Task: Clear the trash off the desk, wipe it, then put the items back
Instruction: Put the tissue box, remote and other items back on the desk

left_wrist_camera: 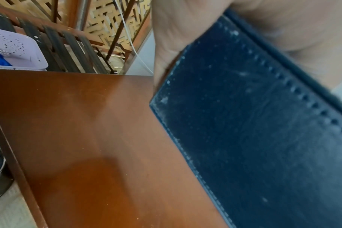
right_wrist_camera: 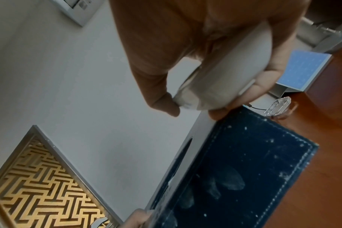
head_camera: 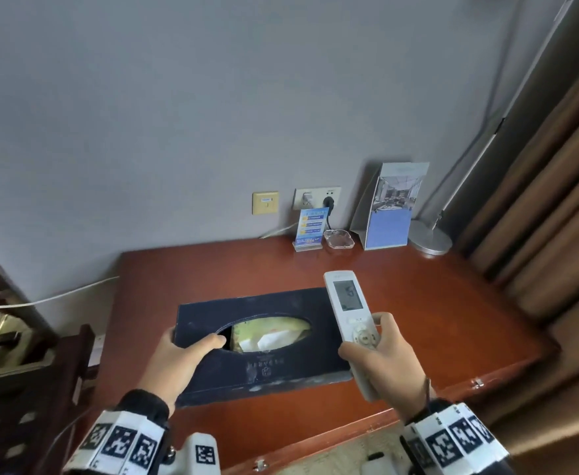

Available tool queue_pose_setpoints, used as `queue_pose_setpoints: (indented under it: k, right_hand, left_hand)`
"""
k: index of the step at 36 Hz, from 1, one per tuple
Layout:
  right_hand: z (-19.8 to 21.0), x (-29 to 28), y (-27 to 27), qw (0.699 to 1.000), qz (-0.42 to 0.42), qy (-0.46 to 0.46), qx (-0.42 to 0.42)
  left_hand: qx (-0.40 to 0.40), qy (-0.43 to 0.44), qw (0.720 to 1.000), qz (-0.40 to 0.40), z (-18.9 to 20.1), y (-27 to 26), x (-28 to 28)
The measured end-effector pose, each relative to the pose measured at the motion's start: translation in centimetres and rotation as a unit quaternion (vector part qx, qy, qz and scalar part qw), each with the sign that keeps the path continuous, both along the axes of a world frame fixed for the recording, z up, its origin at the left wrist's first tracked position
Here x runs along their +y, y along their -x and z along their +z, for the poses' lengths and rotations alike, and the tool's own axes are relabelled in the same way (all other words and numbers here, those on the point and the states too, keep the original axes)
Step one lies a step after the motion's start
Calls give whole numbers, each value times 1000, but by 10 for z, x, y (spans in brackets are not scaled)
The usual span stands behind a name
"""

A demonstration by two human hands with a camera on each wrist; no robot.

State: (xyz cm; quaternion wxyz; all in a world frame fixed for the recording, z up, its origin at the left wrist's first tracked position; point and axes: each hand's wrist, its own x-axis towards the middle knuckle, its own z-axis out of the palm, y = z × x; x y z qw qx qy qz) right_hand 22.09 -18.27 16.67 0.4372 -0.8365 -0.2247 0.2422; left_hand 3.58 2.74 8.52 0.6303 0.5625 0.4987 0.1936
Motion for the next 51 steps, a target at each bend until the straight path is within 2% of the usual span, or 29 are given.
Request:
queue_pose_setpoints:
  k: [6, 12, 19, 28, 33, 40, 46, 51]
  right_hand:
    - [-11, 33, -52, 998, 48, 26, 9]
    - [-22, 55, -127, 996, 80, 42, 12]
    - [-34, 87, -187, 991, 122, 63, -1]
    - [-60, 141, -194, 980, 179, 80, 24]
    - [-67, 174, -192, 980, 178, 81, 36]
    - [-73, 230, -194, 978, 186, 90, 25]
    - [-86, 256, -209, 986, 136, 74, 65]
    - [-105, 266, -225, 989, 92, 85, 74]
  left_hand:
    - [7, 15, 1000, 27, -19, -34, 18]
    - [18, 7, 998, 65, -31, -97, 29]
    - [83, -8, 993, 83, -47, -136, 47]
    - [159, 16, 981, 107, -75, -119, 80]
    - [171, 20, 982, 81, -113, -107, 125]
    - [182, 1, 979, 93, -88, -123, 186]
    - [217, -28, 970, 106, -79, -148, 228]
    - [238, -30, 961, 137, -87, -172, 258]
